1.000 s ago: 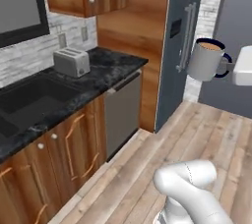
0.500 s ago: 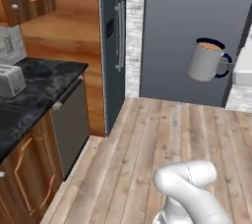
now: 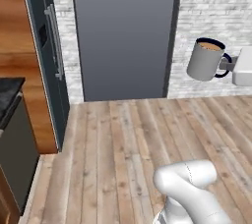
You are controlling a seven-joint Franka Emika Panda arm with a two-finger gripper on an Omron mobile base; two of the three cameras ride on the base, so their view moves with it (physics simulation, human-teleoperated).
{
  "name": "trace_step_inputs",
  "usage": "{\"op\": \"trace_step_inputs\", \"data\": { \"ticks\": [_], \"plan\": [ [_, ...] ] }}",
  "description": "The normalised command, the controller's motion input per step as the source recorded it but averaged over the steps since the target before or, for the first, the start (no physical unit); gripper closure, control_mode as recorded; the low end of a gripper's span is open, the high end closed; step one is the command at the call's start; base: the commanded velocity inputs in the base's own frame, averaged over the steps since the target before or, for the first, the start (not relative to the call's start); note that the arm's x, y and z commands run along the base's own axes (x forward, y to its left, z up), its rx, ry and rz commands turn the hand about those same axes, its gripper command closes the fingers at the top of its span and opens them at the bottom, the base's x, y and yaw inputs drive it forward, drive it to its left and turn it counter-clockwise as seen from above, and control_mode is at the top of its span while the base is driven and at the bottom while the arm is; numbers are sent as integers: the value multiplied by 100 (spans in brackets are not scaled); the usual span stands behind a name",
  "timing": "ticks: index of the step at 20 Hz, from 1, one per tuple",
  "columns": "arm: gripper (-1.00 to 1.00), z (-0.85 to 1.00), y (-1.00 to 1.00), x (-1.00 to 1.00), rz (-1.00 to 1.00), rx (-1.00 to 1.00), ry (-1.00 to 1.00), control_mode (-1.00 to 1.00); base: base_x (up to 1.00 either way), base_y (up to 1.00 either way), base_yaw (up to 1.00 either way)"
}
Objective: Pick the cup of tea, navigate to the dining table, and place it on the saucer.
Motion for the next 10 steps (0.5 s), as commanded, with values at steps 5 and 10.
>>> {"op": "trace_step_inputs", "data": {
  "ticks": [5,10],
  "plan": [
    [100,0,0,0,0,0,0,100,8,-13,-54],
    [100,0,0,0,0,0,0,100,8,-12,-52]
  ]
}}
